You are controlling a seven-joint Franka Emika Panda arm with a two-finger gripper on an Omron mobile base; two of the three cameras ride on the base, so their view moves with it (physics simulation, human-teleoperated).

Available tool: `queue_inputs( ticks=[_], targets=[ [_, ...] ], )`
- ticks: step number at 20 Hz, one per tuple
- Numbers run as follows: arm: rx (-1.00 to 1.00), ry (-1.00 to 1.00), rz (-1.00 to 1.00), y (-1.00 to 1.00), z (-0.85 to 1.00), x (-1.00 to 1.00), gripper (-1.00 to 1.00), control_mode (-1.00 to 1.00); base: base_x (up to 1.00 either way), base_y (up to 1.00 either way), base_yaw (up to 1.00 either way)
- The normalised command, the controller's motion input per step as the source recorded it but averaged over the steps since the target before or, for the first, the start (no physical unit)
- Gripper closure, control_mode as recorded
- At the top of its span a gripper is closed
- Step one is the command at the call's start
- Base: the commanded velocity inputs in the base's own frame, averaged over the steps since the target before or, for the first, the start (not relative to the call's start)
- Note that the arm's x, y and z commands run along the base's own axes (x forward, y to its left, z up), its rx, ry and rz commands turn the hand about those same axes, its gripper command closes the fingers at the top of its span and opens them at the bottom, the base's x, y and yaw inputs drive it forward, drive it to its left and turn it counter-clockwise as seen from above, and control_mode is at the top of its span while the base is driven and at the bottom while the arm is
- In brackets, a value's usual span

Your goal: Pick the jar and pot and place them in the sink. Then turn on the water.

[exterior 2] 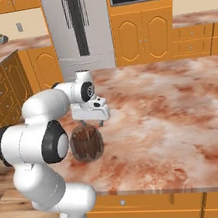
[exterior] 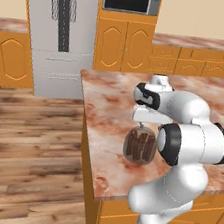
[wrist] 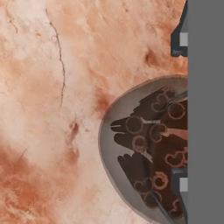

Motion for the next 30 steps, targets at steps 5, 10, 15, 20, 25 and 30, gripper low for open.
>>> queue_inputs(
  ticks=[5, 10, 15, 20, 25, 30],
  targets=[
    [0.00, 0.00, 0.00, 0.00, -0.16, -0.26, -1.00, -1.00, 0.00, 0.00, 0.00],
    [0.00, -0.02, 0.00, 0.00, -0.01, -0.21, -1.00, -1.00, 0.00, 0.00, 0.00],
    [0.00, -0.11, 0.00, 0.00, 0.00, -0.08, -1.00, -1.00, 0.00, 0.00, 0.00],
    [0.00, -0.11, 0.00, 0.00, -0.02, 0.05, -1.00, -1.00, 0.00, 0.00, 0.00],
    [0.00, -0.03, 0.00, -0.01, -0.12, 0.05, -1.00, -1.00, 0.00, 0.00, 0.00],
    [0.00, 0.00, 0.00, -0.04, -0.20, 0.05, -1.00, -1.00, 0.00, 0.00, 0.00]
  ],
)
